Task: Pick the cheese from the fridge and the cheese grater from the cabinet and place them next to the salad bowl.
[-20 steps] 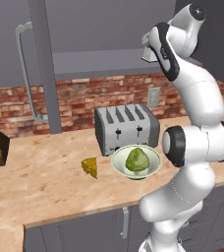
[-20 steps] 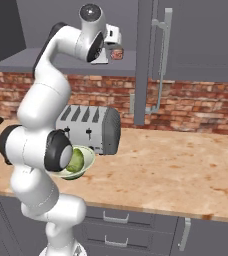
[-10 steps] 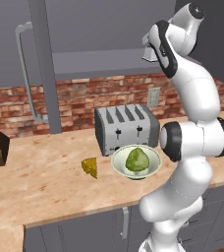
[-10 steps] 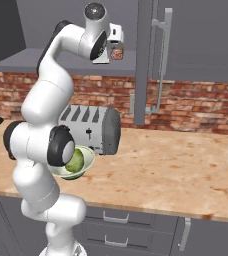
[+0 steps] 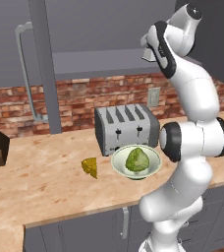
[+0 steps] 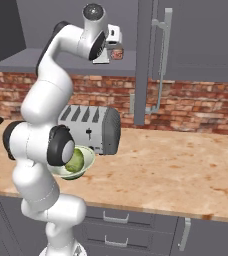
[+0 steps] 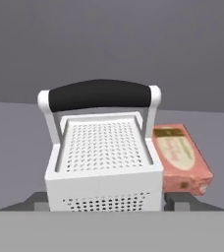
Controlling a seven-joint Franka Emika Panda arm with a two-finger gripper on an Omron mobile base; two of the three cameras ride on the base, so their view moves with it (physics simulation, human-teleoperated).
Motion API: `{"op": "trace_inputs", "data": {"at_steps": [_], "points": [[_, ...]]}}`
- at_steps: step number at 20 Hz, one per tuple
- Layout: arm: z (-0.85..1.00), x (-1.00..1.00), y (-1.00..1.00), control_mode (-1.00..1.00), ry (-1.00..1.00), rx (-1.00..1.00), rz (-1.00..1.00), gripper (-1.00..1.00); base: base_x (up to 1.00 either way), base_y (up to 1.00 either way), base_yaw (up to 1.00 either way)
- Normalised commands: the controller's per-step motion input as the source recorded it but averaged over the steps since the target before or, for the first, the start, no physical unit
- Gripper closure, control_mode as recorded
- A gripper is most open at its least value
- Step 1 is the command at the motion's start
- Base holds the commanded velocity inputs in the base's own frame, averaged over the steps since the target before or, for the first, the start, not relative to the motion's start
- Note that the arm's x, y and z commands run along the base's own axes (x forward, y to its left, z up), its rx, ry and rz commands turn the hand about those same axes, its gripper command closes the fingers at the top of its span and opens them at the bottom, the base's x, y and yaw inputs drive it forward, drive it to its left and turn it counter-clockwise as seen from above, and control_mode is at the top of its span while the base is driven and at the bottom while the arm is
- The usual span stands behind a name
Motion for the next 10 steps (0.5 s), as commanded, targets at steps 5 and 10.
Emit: {"op": "trace_inputs", "data": {"at_steps": [5,10], "points": [[-0.12,-0.01,0.12,-1.00,-0.02,0.00,0.00,1.00,0.00,0.00,0.00],[-0.07,-0.59,0.05,-1.00,-0.03,0.00,0.11,1.00,0.00,0.00,0.00]]}}
